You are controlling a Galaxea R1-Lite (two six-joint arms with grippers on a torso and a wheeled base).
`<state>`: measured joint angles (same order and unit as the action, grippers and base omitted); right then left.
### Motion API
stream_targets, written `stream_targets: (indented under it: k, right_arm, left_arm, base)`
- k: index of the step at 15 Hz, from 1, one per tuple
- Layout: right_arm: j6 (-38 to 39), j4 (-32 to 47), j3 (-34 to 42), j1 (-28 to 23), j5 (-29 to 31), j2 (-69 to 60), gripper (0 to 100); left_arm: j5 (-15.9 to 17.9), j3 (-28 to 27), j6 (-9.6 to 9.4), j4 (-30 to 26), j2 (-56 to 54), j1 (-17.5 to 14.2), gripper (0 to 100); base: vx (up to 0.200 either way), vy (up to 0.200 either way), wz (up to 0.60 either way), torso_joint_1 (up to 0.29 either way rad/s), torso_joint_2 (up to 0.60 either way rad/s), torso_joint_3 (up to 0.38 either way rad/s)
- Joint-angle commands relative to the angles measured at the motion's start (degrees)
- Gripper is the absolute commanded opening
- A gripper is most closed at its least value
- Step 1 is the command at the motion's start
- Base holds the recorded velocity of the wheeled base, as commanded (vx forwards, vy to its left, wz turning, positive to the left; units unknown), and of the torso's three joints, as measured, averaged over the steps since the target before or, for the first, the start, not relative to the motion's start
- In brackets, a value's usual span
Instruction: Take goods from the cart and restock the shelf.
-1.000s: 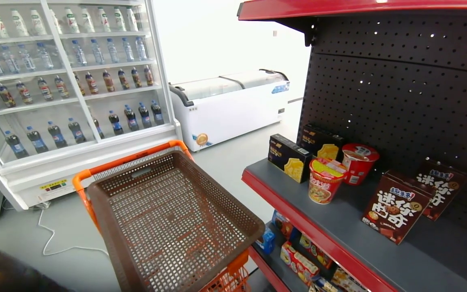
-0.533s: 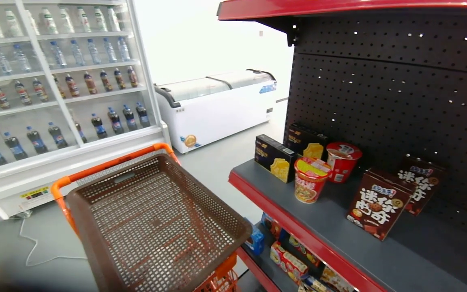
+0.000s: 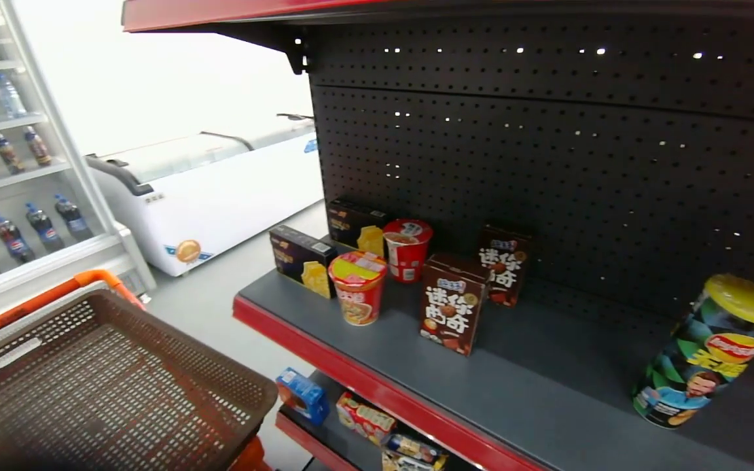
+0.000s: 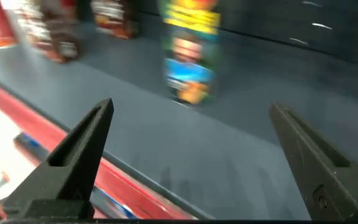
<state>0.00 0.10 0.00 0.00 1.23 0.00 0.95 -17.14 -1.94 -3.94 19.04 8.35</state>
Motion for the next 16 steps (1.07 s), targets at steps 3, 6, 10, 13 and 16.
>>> stream_targets:
  k: [3,6,10,13,16]
  right_arm:
    - [0.0,0.0,0.0,0.0,0.0,0.1,100]
    - [0.0,0.0,0.0,0.0,0.0,0.1,100]
    - [0.0,0.0,0.0,0.0,0.0,0.0,100]
    - [0.0,0.0,0.0,0.0,0.0,0.1,100]
    - [0.0,0.0,0.0,0.0,0.0,0.1,100]
  left_arm:
    - [0.5,0.0,0.18,0.0,-0.1,0.3,0]
    - [0.4,0.8,0.36,0.0,-1.0,0.4,0]
    - [0.4,1.6,0.27,0.0,-1.6,0.4,0]
    - [0.4,1.6,0.36,0.0,-1.6,0.4,0]
    - [0.3,1.8,0.36,0.0,-1.6,0.3,0]
  base:
    - [0.0,0.0,-0.6,-0.001,0.0,0.001]
    - [0.0,0.0,-0.6,0.004,0.0,0.002]
    - [0.0,0.0,-0.45,0.003,0.0,0.003]
    - [0.0,0.0,0.0,0.0,0.0,0.0]
    - [0.0,0.0,0.0,0.0,0.0,0.0]
